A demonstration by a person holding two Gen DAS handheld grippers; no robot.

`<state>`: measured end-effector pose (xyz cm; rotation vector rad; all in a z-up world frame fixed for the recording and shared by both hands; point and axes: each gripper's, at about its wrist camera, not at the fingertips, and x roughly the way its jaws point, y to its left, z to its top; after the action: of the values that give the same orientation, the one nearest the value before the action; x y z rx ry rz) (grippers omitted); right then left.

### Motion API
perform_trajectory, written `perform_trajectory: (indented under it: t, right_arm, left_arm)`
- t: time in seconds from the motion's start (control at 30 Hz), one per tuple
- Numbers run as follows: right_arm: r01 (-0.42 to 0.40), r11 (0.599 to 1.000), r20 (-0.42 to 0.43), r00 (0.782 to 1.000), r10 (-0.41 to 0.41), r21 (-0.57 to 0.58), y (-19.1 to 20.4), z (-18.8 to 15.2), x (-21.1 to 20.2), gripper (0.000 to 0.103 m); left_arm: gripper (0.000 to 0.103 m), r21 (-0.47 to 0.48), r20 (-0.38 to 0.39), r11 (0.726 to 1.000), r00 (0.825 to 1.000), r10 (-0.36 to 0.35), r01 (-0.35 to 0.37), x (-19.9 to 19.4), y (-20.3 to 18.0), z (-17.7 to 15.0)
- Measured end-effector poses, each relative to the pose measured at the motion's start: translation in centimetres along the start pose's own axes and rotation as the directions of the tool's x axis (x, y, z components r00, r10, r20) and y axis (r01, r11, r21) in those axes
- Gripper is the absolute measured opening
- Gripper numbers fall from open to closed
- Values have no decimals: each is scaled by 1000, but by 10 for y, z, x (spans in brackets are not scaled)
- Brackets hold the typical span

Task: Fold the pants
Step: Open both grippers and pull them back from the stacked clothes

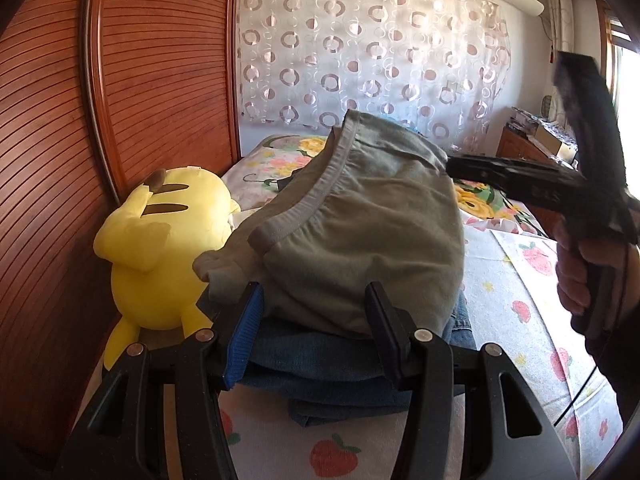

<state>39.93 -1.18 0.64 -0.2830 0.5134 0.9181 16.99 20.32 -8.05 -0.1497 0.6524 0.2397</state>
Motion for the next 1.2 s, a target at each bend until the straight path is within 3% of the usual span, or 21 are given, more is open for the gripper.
perform_trajectory:
  t: [0.37, 0.73, 0.77, 0.87, 1.07, 1.1, 1.2]
  right_arm:
    - [25, 999, 46, 999, -27, 40, 31, -35, -72, 33]
    - [87, 993, 57, 994, -92, 77, 51, -68, -117, 36]
    - [94, 992, 57, 993, -99, 83, 53, -72, -120, 36]
    - [106, 989, 49, 993, -111, 104, 58, -82, -130, 38]
    - [131, 980, 57, 988, -141, 150, 63, -93, -157, 42]
    - [137, 978, 59, 987, -148, 157, 63, -94, -161, 43]
    - [161, 973, 61, 983, -173, 166, 71, -100, -173, 46]
  left_arm:
    - [55, 43, 18, 999, 1000, -18, 17, -27, -11, -6]
    - [55, 91, 31, 995, 999, -44, 41, -54, -28, -13]
    - [58, 93, 31, 995, 998, -48, 45, -55, -29, -14]
    - [80, 90, 46, 994, 996, -73, 69, -63, -33, -17]
    - [81, 110, 49, 989, 993, -107, 101, -76, -42, -19]
    - [87, 115, 50, 988, 993, -111, 104, -79, -44, -20]
    - [87, 129, 70, 987, 992, -109, 100, -88, -50, -22]
